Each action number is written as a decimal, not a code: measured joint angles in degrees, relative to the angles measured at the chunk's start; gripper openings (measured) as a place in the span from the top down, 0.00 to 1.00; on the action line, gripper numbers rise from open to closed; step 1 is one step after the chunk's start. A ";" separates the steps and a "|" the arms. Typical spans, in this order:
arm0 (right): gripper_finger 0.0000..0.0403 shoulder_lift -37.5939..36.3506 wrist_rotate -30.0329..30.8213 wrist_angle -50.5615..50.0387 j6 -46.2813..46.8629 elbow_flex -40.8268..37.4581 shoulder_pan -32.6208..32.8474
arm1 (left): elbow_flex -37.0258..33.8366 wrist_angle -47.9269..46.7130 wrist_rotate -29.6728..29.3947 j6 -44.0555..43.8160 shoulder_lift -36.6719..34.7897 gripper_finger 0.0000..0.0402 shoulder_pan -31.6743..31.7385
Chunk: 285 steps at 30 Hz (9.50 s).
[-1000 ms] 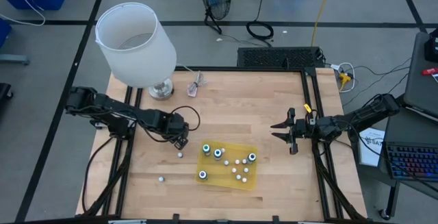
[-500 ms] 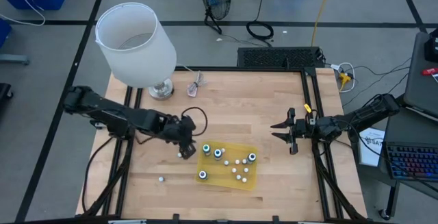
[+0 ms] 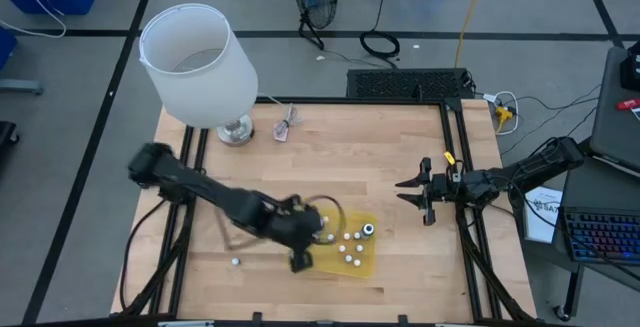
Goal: Pick & Place food coloring
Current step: Put the small dark blue food coloring bottle into the yellow container, then put the small purple food coloring bottle into the yellow container, then put the small dark blue food coloring bottle into the yellow container
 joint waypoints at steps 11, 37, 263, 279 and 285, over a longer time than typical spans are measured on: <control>0.72 -0.02 -0.01 0.00 0.00 0.01 0.01 | 17.58 -6.35 7.01 4.09 22.16 0.87 0.31; 0.72 -0.02 0.01 0.00 0.00 0.01 0.01 | 18.12 -5.75 10.73 0.11 28.86 0.58 1.49; 0.72 0.17 0.01 0.06 0.00 0.02 0.02 | -1.27 -32.07 10.56 -48.78 8.54 0.34 -17.76; 0.72 0.17 -0.02 0.04 0.00 0.01 0.00 | -24.80 -13.88 13.72 -60.44 -2.58 0.37 -21.96; 0.72 0.17 0.00 0.02 0.00 0.01 0.00 | -28.10 -10.36 14.73 -60.79 -2.62 0.39 -22.28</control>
